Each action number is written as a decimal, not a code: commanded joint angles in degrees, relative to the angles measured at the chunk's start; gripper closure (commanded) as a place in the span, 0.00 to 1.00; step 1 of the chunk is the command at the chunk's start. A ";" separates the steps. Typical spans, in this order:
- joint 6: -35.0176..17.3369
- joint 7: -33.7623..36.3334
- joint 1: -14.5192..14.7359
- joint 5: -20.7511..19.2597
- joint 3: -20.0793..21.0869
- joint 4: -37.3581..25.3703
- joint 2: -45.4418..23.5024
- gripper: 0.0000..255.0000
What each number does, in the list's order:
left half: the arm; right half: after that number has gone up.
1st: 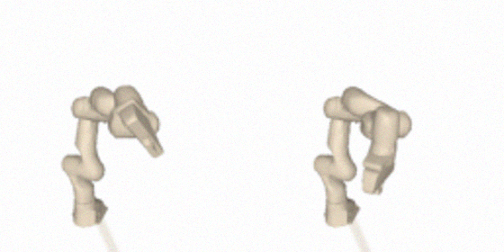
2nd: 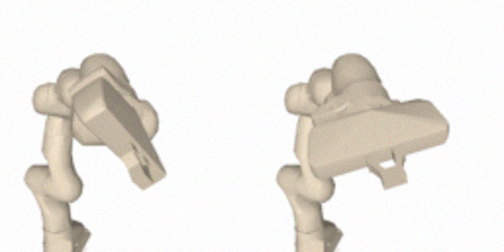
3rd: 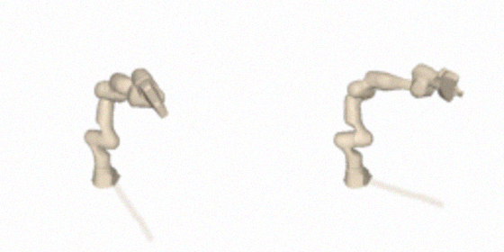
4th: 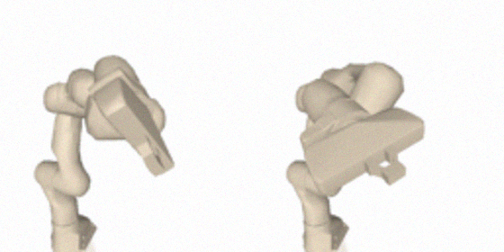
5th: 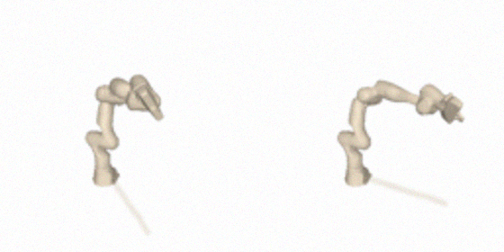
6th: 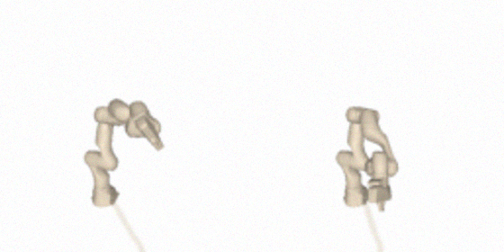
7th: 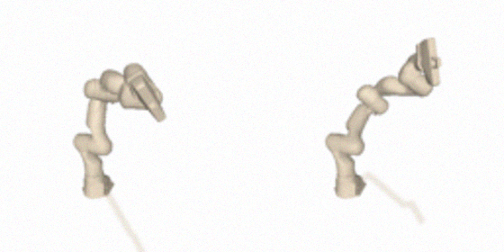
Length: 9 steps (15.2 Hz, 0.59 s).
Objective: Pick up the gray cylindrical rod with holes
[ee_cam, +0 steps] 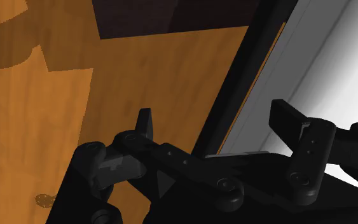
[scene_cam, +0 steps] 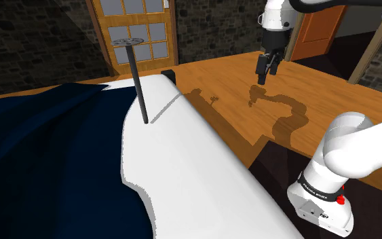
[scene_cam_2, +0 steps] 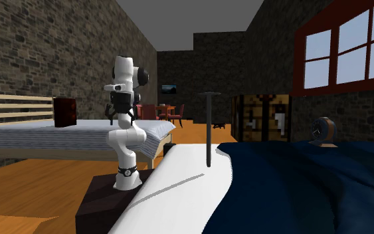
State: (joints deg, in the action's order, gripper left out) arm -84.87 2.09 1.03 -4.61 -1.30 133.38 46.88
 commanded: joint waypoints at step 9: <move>-24.49 15.59 0.91 2.07 13.00 11.37 5.29 0.00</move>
State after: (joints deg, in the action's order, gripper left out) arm -105.89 15.32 1.88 -2.66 9.76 143.45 51.70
